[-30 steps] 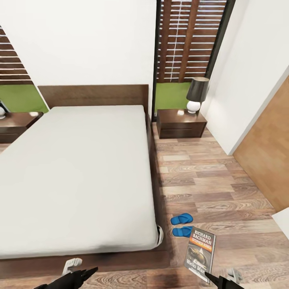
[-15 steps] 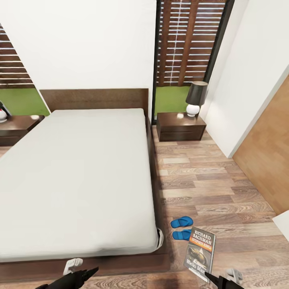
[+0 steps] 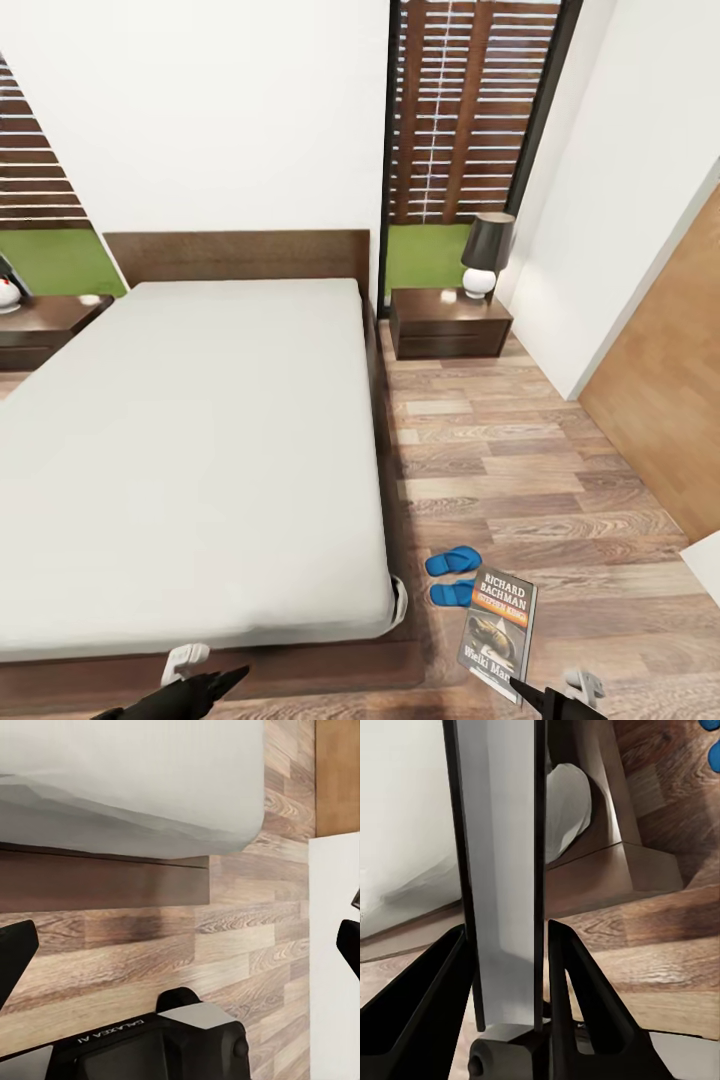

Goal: In the bedroom, move the book from the bed onto either nightstand, and place the two sandals side by side next to the bed.

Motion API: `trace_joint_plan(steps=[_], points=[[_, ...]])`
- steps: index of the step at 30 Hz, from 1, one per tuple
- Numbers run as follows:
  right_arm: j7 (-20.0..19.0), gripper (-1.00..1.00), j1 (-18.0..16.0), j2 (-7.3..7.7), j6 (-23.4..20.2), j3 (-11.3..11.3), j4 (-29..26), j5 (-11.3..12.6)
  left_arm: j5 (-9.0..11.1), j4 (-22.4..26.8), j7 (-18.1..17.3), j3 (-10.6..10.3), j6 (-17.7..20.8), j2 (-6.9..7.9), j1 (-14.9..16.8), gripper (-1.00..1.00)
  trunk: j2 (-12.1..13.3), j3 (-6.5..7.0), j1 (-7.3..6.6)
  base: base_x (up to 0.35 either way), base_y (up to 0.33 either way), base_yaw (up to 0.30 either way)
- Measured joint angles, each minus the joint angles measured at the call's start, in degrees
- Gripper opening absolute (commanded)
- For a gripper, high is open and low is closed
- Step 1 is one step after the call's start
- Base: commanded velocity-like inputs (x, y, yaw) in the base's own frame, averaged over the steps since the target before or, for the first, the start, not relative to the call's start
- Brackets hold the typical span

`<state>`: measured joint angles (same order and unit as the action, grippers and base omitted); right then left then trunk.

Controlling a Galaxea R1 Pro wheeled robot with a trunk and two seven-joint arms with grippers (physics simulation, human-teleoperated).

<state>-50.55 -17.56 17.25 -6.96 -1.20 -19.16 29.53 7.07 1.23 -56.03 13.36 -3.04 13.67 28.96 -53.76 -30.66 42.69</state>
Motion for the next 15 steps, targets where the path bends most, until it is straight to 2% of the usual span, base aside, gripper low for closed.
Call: trace_joint_plan(steps=[7, 15], points=[[0.0, -1.0, 0.0, -0.02, 0.02, 0.0, 0.0, 0.0, -0.01, 0.0, 0.08, -0.05, 0.01, -1.03, 0.0, 1.0, 0.0, 0.66, 0.0, 0.0, 0.0, 0.0], [-0.05, -1.0, 0.0, -0.02, 0.03, 0.0, 0.0, 0.0, 0.0, 0.0, 0.16, -0.09, -0.06, -1.28, -0.33, 1.0, 0.0, 1.41, 0.0, 0.0, 0.0, 0.0]])
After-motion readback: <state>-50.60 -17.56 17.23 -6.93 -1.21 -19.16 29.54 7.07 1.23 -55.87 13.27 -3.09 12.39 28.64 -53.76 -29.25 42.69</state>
